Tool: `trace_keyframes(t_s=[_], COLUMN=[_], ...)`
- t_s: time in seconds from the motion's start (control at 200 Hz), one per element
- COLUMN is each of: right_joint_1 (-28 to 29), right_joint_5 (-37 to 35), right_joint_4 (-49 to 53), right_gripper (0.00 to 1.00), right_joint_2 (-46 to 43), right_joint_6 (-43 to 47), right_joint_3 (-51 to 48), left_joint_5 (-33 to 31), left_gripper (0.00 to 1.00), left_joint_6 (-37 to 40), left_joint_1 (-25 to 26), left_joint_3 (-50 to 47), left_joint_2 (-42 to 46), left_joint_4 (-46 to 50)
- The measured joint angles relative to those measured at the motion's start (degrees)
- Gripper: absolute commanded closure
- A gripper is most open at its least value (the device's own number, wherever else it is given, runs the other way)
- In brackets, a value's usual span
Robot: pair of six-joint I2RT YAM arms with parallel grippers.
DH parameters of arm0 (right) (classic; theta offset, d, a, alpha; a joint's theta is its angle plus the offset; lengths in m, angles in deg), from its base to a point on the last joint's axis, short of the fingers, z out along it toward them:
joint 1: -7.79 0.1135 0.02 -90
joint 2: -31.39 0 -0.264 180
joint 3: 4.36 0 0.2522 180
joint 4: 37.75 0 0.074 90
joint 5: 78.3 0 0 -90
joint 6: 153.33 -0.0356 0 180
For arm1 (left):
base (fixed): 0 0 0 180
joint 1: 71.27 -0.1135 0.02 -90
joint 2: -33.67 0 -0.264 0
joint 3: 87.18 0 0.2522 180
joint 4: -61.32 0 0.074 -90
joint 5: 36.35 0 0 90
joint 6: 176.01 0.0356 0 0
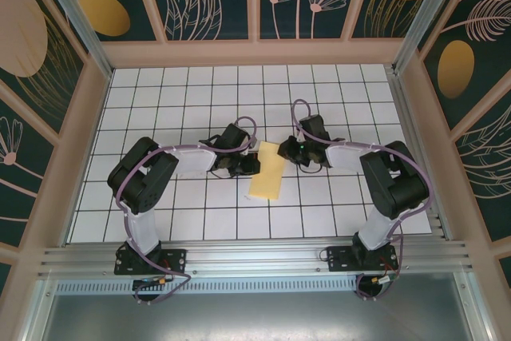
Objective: Fold a paper plane with a square sheet of paper (pick it up from the middle)
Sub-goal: Fold the square sheet of paper in half at the center of the table.
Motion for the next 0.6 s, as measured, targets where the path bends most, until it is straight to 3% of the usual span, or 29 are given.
trace_keyframes(t_s=[0.6], right_joint_1=[-1.4], right_joint_5=[1.1], right_joint_4=[2.0], right_gripper=[0.82], right_joint_2=[3.9], right_joint_6=[0.6], right_joint_3=[3.5], left_joint_5=[-0.1], left_gripper=[0.98], left_joint_6=[0.2], left_joint_1=[0.0], left_joint_3=[-0.5], left_joint_2=[0.2], left_joint_4=[-0.6])
